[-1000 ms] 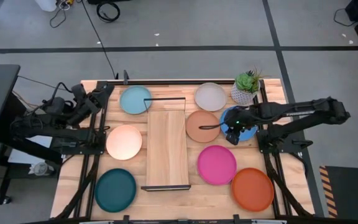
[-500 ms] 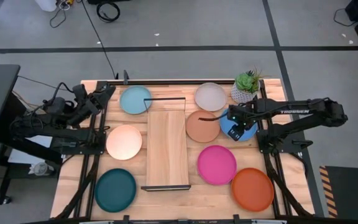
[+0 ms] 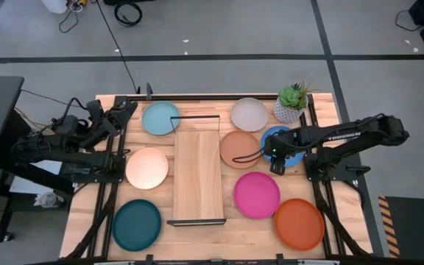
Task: Place and stack plates onto a shelf
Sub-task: Put the blue plate on the shelf
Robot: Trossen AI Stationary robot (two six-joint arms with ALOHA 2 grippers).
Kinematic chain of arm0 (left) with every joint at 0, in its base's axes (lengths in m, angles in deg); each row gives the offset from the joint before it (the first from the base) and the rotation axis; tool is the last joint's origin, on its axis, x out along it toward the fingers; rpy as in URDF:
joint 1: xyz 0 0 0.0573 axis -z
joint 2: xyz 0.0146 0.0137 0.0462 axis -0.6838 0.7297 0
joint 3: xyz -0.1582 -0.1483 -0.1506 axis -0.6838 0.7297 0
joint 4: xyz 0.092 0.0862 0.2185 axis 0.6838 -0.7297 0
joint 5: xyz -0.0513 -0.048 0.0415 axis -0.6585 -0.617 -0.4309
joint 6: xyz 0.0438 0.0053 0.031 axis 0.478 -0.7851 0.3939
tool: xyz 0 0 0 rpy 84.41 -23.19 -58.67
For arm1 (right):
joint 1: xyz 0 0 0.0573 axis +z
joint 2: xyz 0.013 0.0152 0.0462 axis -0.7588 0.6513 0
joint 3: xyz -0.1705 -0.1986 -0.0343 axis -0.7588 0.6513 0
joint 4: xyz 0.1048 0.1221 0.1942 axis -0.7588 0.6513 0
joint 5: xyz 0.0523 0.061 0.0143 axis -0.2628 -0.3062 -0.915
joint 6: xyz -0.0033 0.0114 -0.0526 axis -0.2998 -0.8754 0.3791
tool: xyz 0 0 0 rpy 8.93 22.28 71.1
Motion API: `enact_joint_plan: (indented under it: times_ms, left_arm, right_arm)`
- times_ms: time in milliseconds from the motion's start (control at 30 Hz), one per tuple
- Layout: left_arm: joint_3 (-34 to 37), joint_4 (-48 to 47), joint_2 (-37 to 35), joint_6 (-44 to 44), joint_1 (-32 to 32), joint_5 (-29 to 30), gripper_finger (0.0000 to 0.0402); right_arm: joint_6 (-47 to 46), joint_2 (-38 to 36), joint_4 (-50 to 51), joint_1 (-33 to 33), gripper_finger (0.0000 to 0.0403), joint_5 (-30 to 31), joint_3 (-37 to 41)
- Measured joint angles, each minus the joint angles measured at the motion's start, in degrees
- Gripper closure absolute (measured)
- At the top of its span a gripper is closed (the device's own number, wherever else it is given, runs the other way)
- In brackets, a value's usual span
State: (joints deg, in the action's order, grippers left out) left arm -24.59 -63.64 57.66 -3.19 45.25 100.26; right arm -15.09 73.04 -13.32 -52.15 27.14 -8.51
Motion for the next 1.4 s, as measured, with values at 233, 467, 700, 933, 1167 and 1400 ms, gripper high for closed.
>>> enact_joint_plan:
  times_ms: [233,467,700,933,1167,1400]
  left_arm:
    - [0.0,-0.6,0.0,0.5,0.0,0.1,0.0280]
    - [0.0,-0.6,0.0,0.5,0.0,0.2,0.0280]
    - [0.0,-0.9,0.0,0.5,0.0,0.2,0.0280]
    - [0.0,-0.9,0.0,0.5,0.0,0.2,0.0280]
    - [0.0,-0.9,0.0,0.5,0.0,0.2,0.0280]
    - [0.0,-0.9,0.0,0.4,0.0,0.2,0.0280]
  right_arm:
    - [-2.0,4.3,-5.2,1.0,0.0229,0.5,0.1]
    - [-9.6,9.8,-5.6,1.9,0.0230,1.9,0.0]
    - [-10.8,14.3,-5.7,1.9,0.0260,1.9,0.0]
    - [-15.1,16.7,-5.2,2.0,0.0326,1.2,-0.2]
    - [-20.1,14.7,-2.9,1.9,0.0371,1.4,-0.8]
    - [-19.8,12.5,6.8,2.9,0.0380,1.3,-8.3]
